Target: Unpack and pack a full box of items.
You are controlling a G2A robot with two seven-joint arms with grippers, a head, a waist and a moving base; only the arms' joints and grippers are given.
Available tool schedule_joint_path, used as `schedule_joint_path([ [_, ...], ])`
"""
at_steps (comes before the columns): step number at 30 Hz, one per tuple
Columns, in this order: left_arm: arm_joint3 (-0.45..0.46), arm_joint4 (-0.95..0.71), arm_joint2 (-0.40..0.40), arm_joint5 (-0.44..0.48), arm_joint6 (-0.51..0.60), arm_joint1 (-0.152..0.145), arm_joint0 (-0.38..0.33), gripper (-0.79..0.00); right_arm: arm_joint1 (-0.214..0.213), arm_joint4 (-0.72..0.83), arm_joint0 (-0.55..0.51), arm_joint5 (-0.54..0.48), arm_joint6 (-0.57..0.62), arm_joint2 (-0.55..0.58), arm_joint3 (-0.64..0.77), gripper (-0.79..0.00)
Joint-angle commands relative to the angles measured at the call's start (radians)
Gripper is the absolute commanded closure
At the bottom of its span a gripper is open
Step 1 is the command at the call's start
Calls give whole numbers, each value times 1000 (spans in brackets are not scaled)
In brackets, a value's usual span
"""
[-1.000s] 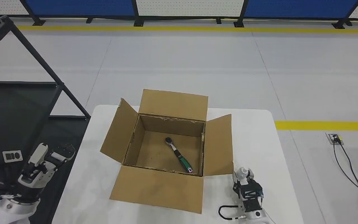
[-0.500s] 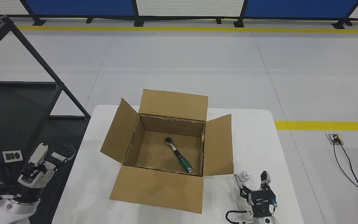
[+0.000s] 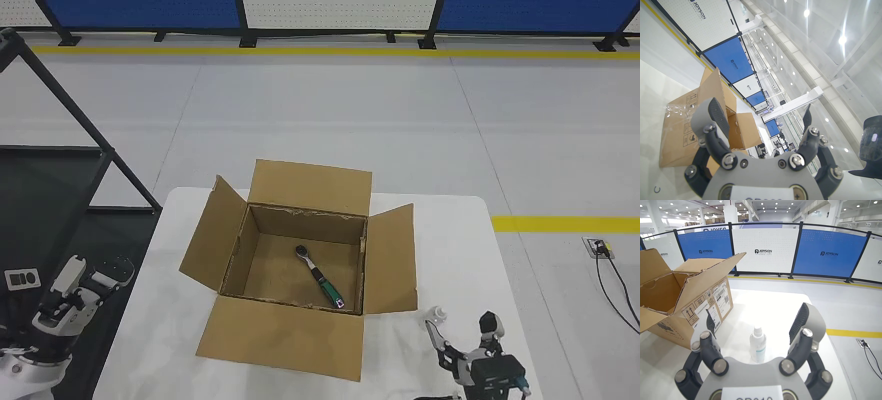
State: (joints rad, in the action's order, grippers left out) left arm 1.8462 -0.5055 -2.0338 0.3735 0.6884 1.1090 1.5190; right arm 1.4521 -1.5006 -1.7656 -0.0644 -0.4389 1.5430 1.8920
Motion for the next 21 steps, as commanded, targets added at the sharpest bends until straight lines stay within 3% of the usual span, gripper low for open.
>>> schedule_joint_path([
  [1,0,0,0,0,0,0,0,-785,0,0,0,0,0,0,0,-785],
  [16,0,0,0,0,0,0,0,-785,0,0,0,0,0,0,0,-785],
  [18,0,0,0,0,0,0,0,-785,-2,-102,2,86,25,15,42,-785],
  [21,0,0,0,0,0,0,0,-785,-6,-181,-31,74,56,-1,190,-785],
])
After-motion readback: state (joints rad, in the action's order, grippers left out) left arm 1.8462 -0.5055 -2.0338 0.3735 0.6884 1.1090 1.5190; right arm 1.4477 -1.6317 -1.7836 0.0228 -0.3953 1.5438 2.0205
